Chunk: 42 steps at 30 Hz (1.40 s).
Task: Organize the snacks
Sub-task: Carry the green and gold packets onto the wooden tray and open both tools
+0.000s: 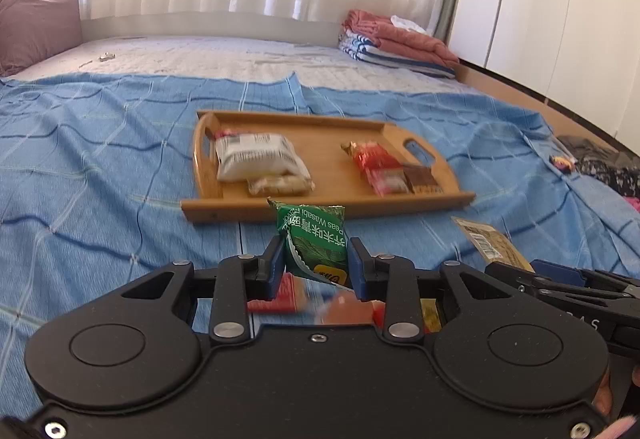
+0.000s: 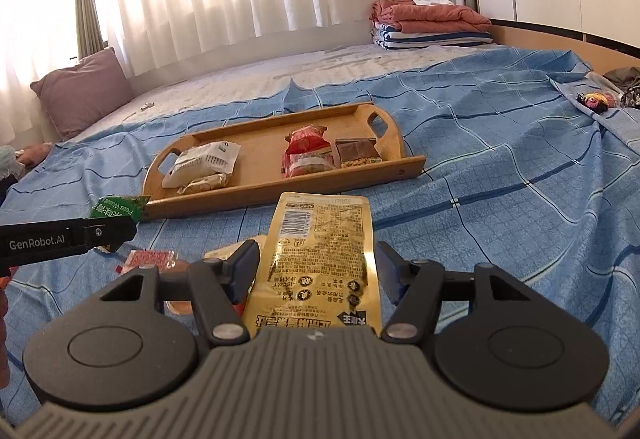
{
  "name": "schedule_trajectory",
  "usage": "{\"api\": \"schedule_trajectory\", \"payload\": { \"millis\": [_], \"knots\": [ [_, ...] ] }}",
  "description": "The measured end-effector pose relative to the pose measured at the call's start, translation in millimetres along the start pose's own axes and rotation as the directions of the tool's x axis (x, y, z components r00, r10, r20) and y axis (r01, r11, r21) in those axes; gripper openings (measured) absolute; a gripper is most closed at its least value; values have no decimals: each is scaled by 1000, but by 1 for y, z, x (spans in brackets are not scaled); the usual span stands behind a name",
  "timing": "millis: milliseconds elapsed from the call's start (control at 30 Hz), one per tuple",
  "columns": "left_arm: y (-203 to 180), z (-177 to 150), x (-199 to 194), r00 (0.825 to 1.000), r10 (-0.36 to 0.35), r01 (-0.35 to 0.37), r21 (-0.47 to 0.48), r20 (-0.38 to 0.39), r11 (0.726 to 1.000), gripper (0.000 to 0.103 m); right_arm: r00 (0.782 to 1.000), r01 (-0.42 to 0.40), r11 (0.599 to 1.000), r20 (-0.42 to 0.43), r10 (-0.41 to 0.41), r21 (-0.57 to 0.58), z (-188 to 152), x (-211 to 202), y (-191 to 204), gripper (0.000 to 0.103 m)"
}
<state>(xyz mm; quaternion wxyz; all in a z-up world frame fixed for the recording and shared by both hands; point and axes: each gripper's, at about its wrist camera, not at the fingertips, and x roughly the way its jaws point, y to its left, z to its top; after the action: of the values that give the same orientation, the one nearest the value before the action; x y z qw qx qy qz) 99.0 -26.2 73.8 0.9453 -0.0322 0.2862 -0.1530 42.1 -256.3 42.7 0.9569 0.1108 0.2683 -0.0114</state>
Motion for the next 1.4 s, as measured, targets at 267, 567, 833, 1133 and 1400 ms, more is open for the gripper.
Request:
{"api": "schedule_trajectory", "payload": {
  "millis": [267,567,833,1133,1400],
  "knots": [
    [20,61,25,1000,-24,24,-64,-9,998,31,999,-40,999,-2,40,1,62,29,-12,65],
    [24,119,74,998,-55,53,-103,-14,993,31,993,-93,996,-65,94,14,127,93,-28,65],
    [24,135,147,990,-131,118,-193,-56,974,31,992,-59,998,-110,61,25,155,161,-43,65],
    [16,99,203,983,-112,88,-160,-145,983,31,989,-22,999,-145,16,-39,155,220,-35,65],
    [9,79,217,983,-97,76,-132,-158,988,31,990,-3,997,-142,-8,-81,144,256,-31,65]
  ]
}}
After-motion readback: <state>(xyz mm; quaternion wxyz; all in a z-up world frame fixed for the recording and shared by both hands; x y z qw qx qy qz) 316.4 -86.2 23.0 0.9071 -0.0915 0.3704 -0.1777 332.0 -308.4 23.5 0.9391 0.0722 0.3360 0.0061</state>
